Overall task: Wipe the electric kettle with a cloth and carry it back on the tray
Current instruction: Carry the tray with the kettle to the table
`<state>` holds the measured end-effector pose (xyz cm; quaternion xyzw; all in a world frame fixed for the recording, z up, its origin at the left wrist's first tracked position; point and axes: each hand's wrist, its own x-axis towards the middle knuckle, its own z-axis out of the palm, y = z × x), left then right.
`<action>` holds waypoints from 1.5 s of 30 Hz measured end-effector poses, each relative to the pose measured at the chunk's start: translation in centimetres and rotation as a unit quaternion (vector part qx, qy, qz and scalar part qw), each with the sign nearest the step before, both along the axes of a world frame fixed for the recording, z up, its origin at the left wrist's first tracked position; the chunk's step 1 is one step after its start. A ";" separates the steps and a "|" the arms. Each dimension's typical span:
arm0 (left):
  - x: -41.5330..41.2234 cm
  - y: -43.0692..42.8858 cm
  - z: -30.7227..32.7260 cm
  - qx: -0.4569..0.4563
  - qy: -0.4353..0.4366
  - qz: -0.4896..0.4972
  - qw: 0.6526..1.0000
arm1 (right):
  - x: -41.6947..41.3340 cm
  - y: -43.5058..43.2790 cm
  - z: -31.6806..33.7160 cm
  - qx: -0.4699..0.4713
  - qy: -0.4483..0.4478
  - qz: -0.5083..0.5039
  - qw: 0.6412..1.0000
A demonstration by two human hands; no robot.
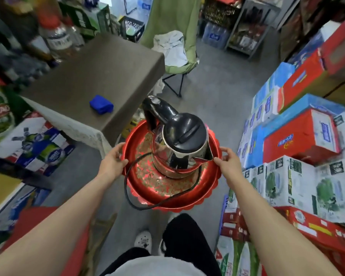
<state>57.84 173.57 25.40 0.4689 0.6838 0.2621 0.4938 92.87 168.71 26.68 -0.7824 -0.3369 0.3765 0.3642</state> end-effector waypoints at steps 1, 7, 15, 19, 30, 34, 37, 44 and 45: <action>0.8 2.5 -0.2 0.001 -0.004 0.000 1.000 | 0.9 2.6 0.0 -0.003 0.002 0.002 1.000; 6.0 17.2 -2.4 0.004 0.022 0.023 0.999 | 6.3 19.0 -1.1 -0.002 -0.003 0.034 0.999; 9.8 32.0 -3.7 -0.020 0.016 0.124 0.992 | 9.9 40.7 -0.9 -0.019 -0.027 0.118 0.992; 9.2 39.3 -4.8 -0.018 0.005 0.166 0.986 | 8.6 51.5 -1.8 -0.020 -0.052 0.168 0.984; 3.1 57.3 -5.9 -0.043 0.036 0.270 0.961 | -0.4 78.0 -4.4 -0.049 -0.070 0.288 0.954; -0.1 62.7 -7.1 -0.039 0.053 0.322 0.944 | -6.0 88.1 -5.8 -0.040 -0.084 0.362 0.927; -2.7 66.5 -9.2 -0.027 0.024 0.374 0.927 | -11.0 95.5 -8.2 -0.038 -0.084 0.410 0.907; -6.1 73.9 -14.7 -0.034 -0.028 0.496 0.867 | -21.1 108.6 -14.0 -0.034 -0.110 0.490 0.864; -6.4 74.8 -15.1 -0.035 -0.024 0.509 0.860 | -22.2 109.7 -14.6 -0.036 -0.112 0.497 0.860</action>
